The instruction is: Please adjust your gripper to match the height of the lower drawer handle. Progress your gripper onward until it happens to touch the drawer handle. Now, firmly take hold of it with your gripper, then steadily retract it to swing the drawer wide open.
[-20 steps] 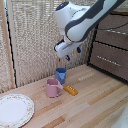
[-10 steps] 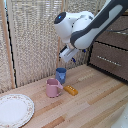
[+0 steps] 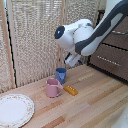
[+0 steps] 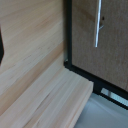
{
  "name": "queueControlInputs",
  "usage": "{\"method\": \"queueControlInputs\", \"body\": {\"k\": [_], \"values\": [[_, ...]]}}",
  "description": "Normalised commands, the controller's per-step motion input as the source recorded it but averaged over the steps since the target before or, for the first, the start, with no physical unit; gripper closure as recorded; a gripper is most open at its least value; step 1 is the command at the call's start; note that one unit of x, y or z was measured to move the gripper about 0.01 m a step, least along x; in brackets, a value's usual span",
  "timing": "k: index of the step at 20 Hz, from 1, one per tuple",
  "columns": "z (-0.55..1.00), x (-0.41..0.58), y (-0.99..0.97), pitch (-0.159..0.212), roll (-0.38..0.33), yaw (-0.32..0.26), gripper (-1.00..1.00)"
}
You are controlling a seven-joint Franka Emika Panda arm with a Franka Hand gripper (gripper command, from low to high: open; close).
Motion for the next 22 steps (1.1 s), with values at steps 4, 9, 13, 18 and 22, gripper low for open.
{"method": "queueControlInputs", "body": {"k": [4,9,13,18,22], "values": [[-0.27,0.000,-0.28,0.002,-0.339,0.161,-1.00],[-0.38,0.000,-0.32,0.025,-0.271,0.189,-1.00],[-0.28,-0.030,-0.52,-0.002,-0.169,0.169,-1.00],[-0.12,-0.067,-0.60,-0.026,-0.071,0.189,-1.00],[-0.01,-0.135,-0.65,-0.056,-0.061,0.166,-1.00]]}}
